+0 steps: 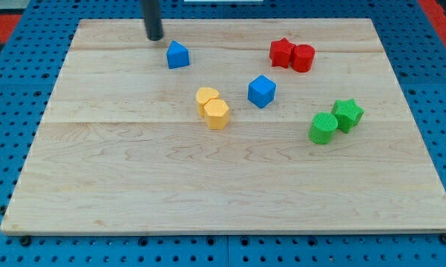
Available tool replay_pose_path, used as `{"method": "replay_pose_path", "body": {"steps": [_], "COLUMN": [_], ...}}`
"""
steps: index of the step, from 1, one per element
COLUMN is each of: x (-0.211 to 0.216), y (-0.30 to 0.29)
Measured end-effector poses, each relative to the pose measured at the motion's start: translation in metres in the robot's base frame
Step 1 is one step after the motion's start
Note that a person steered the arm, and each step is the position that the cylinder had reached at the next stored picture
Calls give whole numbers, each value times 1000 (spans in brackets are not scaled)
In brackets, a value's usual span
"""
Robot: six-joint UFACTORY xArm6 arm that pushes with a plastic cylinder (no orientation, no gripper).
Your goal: Push the triangle left above the cube
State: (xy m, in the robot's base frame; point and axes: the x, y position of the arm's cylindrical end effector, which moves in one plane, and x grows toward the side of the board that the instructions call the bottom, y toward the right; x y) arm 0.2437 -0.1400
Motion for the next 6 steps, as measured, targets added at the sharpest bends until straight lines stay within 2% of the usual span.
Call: {"method": "replay_pose_path", "body": {"steps": [2,3,5,6], "x": [47,57,52,82], "y": [105,102,1,39]}}
